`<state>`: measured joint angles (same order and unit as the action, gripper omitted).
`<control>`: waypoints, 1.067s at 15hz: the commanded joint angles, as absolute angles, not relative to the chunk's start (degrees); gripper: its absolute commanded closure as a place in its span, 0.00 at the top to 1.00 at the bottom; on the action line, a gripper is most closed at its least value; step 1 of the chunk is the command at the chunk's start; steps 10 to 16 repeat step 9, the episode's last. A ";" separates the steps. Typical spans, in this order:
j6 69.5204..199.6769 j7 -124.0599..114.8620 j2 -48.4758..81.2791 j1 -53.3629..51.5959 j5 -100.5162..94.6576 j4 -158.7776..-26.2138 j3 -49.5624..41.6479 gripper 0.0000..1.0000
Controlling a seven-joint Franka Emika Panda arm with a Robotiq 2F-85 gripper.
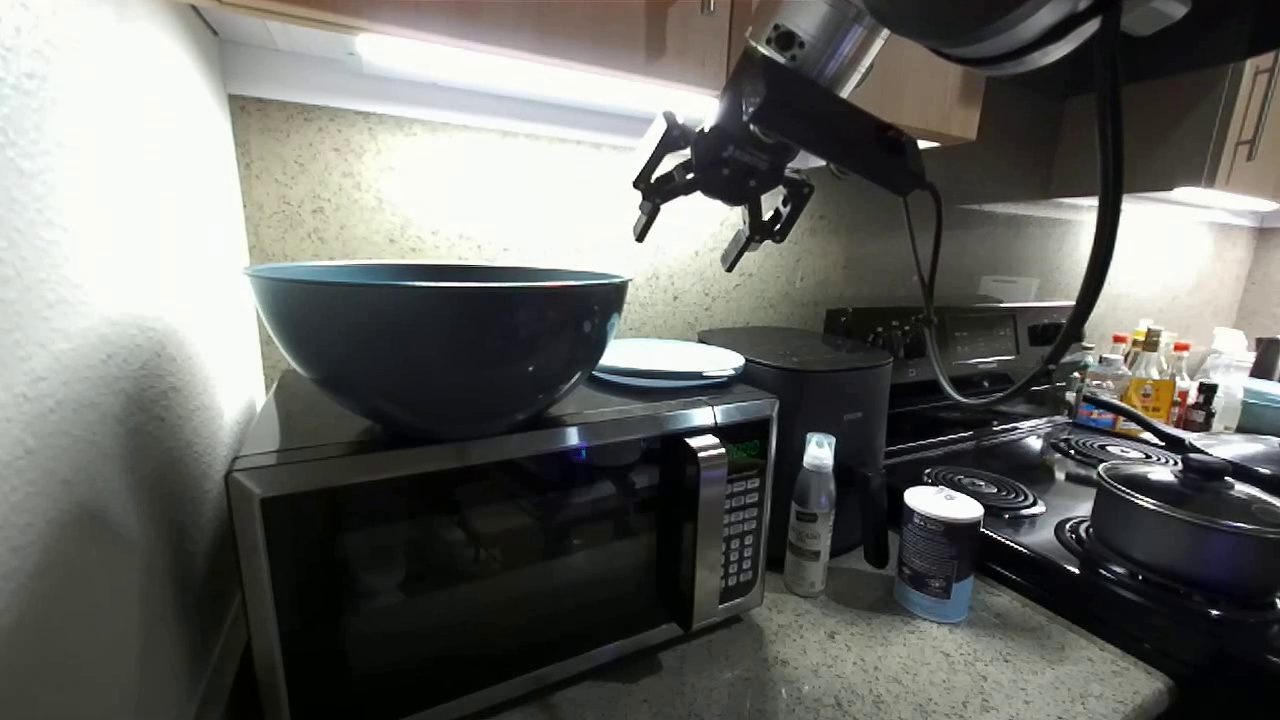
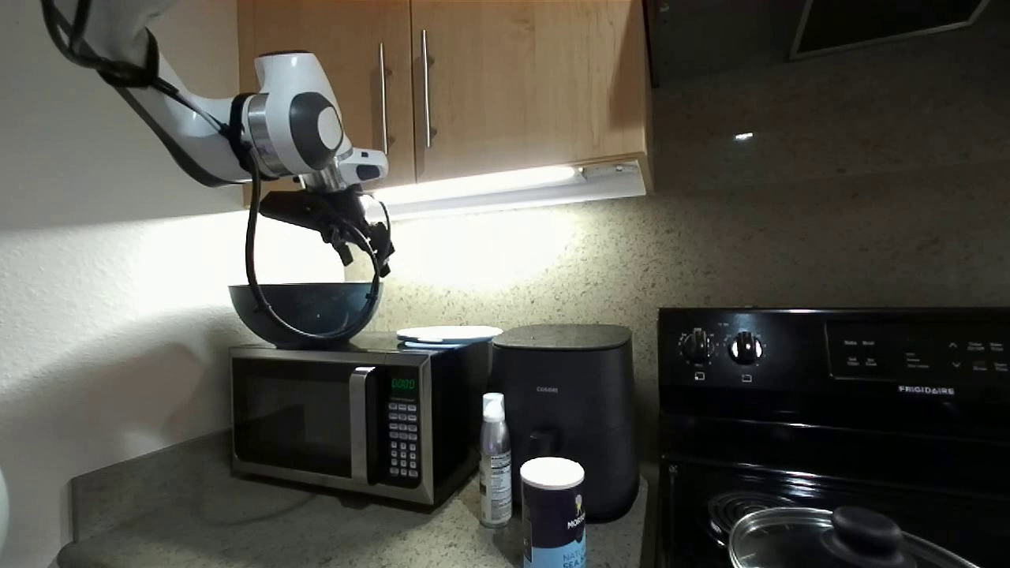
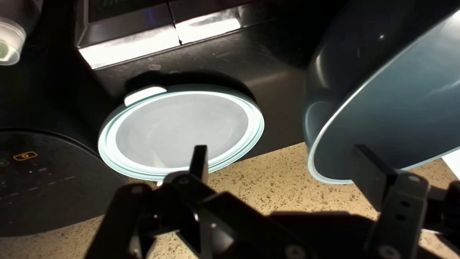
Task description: Put the blue bowl on top of the microwave
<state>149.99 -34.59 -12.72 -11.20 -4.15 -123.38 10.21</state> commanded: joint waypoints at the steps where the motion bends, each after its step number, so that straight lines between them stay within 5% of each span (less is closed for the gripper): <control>1: 149.97 -34.01 -13.42 -9.02 -3.15 -123.88 12.05 1.00; 16: 149.97 -34.16 -13.83 -8.77 -3.15 -124.23 12.27 1.00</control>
